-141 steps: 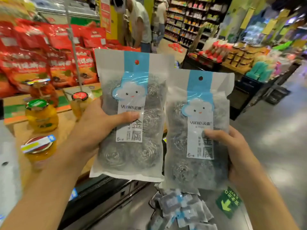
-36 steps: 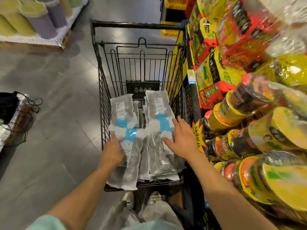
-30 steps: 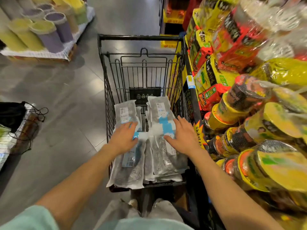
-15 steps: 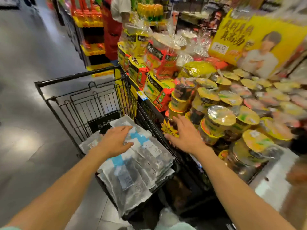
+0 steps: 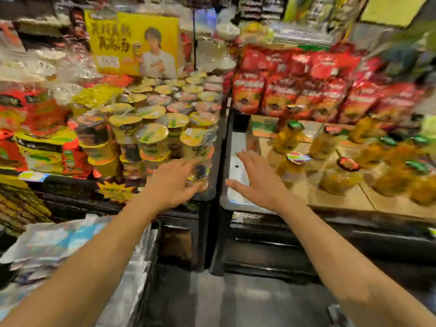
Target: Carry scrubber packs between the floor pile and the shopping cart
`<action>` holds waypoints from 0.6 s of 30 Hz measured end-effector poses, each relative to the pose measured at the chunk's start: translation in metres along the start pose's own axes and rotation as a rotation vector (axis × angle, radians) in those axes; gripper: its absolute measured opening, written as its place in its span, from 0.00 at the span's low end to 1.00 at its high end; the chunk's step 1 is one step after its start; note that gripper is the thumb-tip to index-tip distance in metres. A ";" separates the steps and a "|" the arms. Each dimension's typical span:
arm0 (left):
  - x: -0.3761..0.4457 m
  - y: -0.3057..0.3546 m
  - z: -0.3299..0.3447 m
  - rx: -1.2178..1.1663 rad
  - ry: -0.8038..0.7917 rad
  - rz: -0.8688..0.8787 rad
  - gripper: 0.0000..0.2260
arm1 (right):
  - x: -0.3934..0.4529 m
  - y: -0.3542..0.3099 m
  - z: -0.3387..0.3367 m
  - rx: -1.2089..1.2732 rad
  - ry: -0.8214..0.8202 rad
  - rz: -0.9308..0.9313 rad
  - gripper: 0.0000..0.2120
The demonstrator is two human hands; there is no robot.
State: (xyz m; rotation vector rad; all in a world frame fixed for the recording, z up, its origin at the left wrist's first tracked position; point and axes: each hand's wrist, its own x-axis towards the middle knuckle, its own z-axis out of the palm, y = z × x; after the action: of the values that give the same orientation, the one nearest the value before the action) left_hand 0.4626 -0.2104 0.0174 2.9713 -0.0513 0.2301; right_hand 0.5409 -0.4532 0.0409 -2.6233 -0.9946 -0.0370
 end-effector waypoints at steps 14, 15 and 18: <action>0.036 0.410 0.043 -0.193 -0.063 0.733 0.33 | -0.409 0.195 -0.113 -0.045 0.257 0.840 0.44; 0.034 0.440 0.046 -0.195 -0.072 0.784 0.32 | -0.438 0.202 -0.118 -0.049 0.279 0.902 0.44; 0.027 0.524 0.060 -0.184 -0.092 0.921 0.33 | -0.520 0.216 -0.132 -0.067 0.337 1.081 0.42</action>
State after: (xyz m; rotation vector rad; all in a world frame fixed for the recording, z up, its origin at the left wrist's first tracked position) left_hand 0.4742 -0.7376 0.0460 2.5463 -1.3597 0.1705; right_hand 0.3008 -0.9792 0.0272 -2.7203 0.5795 -0.2363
